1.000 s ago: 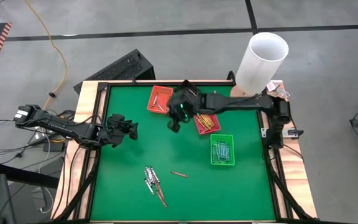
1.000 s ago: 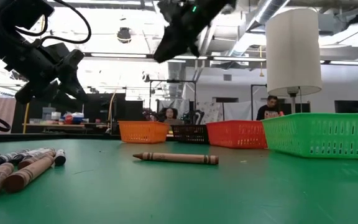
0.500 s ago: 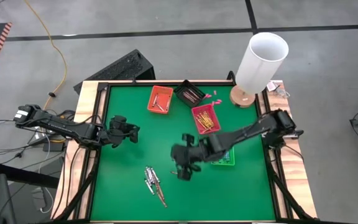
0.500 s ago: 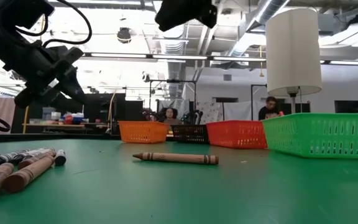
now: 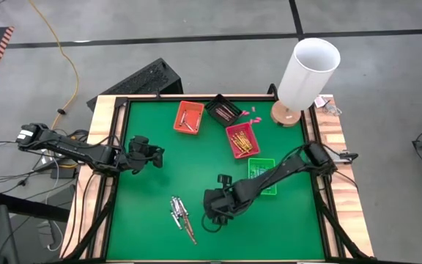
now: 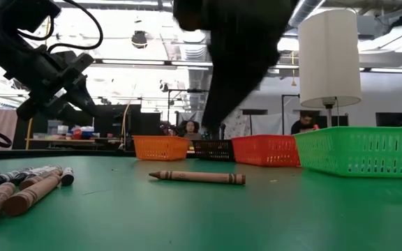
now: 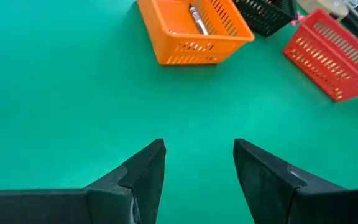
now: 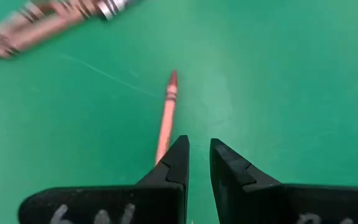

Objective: Sort crayons
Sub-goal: Put the brown crayon into the black bin

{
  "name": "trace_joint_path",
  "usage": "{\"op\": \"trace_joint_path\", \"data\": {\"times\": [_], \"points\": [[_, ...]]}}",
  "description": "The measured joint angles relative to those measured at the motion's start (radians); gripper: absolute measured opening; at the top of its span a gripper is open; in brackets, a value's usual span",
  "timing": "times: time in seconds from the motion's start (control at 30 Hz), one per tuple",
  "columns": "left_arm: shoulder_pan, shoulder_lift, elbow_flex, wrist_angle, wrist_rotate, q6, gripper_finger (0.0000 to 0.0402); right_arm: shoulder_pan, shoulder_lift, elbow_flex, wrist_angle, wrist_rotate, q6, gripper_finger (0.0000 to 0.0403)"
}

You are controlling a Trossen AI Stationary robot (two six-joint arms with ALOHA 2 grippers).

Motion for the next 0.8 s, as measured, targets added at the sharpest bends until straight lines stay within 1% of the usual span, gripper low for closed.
{"op": "trace_joint_path", "data": {"times": [0.13,0.27,0.57,0.8], "points": [[0.0,0.0,0.0,0.0,0.0,0.0,0.018,-0.011,0.065,0.0,0.015,-0.022,0.001,0.0059],[0.0,0.0,0.0,0.0,0.0,-0.001,0.018,-0.011,0.091,0.001,0.024,-0.031,0.001,0.0059],[0.0,0.0,0.0,0.0,0.0,-0.002,0.018,-0.009,0.062,0.001,0.022,-0.045,-0.001,0.0059],[-0.001,0.0,0.0,0.0,0.0,-0.003,0.018,0.011,0.047,0.002,0.104,-0.048,-0.064,0.0059]]}}
